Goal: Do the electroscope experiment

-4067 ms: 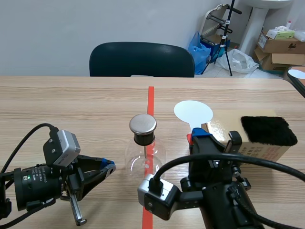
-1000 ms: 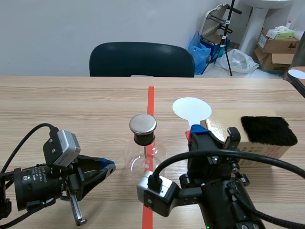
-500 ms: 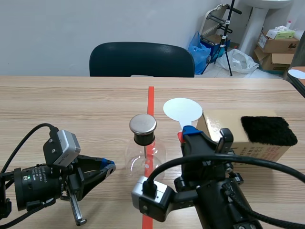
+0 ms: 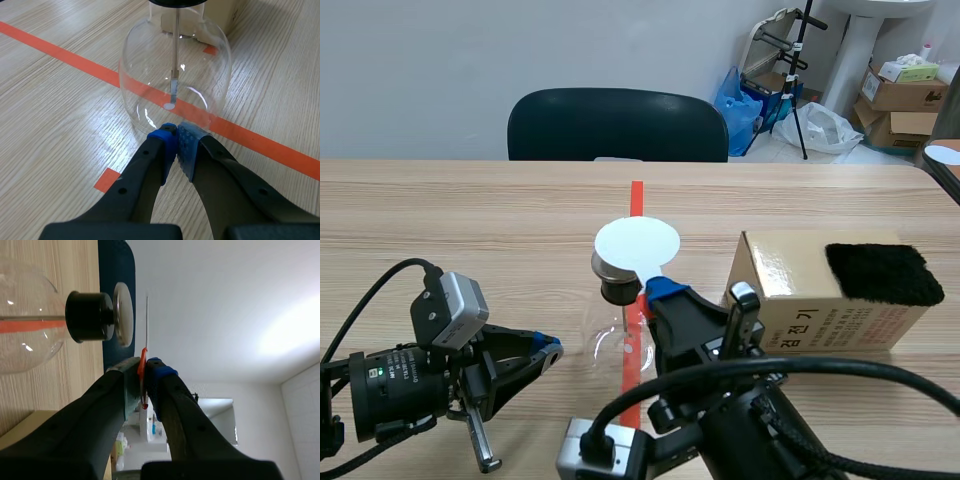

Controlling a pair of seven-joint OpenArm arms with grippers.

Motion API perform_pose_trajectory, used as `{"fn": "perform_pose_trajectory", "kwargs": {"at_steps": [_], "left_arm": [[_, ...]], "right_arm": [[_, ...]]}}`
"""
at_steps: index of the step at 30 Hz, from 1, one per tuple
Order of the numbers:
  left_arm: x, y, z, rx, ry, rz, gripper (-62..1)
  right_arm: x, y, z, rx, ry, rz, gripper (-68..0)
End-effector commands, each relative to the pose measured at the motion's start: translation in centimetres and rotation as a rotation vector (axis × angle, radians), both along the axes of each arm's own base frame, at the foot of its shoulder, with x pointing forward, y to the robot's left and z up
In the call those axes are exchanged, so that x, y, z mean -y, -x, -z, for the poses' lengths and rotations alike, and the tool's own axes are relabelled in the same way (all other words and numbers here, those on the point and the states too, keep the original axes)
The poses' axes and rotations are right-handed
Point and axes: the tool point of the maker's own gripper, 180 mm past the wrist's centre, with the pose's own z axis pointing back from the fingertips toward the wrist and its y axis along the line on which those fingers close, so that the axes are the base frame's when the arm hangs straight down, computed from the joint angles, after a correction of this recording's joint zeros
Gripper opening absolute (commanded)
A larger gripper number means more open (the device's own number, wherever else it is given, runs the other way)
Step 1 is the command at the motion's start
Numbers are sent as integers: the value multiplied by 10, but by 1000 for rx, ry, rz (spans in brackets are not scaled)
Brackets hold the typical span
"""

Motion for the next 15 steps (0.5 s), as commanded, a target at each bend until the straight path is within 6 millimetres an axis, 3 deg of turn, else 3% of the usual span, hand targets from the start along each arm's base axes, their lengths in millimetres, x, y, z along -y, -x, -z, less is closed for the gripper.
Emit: {"fn": "perform_pose_trajectory", "kwargs": {"at_steps": [1,15], "left_arm": [[5,-4,-10,24,27,5,-580],[5,-4,-10,25,27,5,-580]], "right_arm": [[1,-4,-6,28,-5,-4,-667],[-4,-1,-6,28,-4,-35,-667]]}}
